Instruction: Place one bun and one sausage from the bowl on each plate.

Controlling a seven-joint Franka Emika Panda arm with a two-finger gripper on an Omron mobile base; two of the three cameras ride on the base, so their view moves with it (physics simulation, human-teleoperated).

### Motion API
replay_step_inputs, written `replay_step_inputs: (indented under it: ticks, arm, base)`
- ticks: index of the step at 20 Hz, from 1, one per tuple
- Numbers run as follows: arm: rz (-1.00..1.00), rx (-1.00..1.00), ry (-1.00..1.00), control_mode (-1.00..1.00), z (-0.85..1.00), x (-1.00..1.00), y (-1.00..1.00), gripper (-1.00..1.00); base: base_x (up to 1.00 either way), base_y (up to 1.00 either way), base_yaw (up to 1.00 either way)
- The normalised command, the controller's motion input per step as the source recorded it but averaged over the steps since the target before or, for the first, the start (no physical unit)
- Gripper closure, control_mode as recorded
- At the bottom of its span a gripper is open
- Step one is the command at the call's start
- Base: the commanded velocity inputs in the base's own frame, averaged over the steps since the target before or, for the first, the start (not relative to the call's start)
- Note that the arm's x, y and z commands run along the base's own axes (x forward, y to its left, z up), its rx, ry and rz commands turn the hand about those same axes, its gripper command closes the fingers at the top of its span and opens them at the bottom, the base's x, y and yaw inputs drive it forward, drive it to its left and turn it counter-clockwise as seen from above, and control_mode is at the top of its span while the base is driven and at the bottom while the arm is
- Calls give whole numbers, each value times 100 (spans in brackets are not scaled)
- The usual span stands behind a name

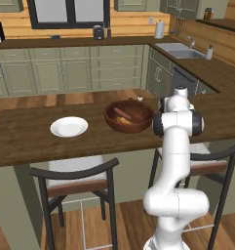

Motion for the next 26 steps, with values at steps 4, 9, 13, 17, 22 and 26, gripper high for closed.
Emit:
replay_step_inputs:
  ticks: [4,9,13,17,22,26]
  arm:
    - [0,0,-17,-100,26,-25,9,-100]
    - [0,0,-37,-100,78,-81,51,-100]
    - [2,-4,-29,-100,71,-100,100,-100]
    - [6,-10,-14,-100,67,-78,100,-100]
    - [11,-1,5,-100,99,-10,100,-100]
    - [17,8,17,-100,42,5,100,-100]
  base:
    - [0,0,0]
    - [0,0,0]
    - [0,0,0]
    - [0,0,0]
    - [0,0,0]
    - [0,0,0]
